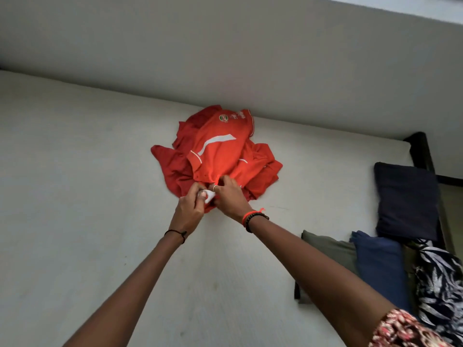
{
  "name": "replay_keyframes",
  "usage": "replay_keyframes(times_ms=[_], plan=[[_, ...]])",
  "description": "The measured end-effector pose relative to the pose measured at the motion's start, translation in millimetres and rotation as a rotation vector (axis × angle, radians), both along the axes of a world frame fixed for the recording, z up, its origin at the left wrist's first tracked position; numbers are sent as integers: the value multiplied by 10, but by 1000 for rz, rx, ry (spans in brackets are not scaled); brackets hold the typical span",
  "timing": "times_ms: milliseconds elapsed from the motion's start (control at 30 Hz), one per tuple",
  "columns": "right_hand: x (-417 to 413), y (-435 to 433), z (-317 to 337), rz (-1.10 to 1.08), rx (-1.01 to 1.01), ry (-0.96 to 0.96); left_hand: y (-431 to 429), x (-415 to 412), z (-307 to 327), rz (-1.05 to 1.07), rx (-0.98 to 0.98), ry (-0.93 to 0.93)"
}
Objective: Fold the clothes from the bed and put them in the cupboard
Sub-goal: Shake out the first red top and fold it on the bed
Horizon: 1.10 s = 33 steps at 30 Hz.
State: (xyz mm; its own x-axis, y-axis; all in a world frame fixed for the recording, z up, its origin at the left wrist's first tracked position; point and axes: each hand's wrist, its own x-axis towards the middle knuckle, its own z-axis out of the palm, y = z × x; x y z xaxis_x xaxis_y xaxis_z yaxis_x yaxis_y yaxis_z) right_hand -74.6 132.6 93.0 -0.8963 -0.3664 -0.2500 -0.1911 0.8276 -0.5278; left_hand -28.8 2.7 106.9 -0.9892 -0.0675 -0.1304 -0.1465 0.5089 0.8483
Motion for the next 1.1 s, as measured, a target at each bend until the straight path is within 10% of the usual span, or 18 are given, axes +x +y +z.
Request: replay_keyframes(times_ms=[267, 1100], plan=[[-129, 251, 1172, 3, -49, 307, -132, -285, 1201, -122, 168, 157], [763, 1641, 5925, -76, -927, 92, 1185, -463, 6407, -791, 216, 653]])
